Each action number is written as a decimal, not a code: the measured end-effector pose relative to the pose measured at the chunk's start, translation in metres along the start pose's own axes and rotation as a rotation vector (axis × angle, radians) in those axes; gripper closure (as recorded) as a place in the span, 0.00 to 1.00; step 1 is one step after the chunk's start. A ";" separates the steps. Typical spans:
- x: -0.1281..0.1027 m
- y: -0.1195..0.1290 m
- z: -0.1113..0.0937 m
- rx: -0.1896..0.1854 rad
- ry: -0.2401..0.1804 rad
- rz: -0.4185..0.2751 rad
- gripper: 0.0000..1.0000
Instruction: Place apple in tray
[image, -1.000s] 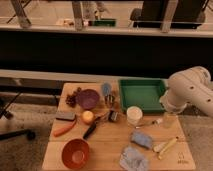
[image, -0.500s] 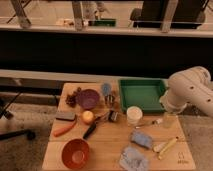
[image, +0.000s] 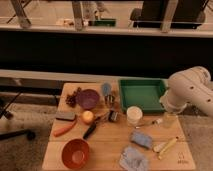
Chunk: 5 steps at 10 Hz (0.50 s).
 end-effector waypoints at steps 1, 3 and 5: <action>0.000 0.000 0.000 0.000 0.000 0.000 0.20; 0.000 -0.001 0.000 0.002 0.001 -0.001 0.20; -0.006 -0.002 0.003 0.015 -0.002 -0.008 0.20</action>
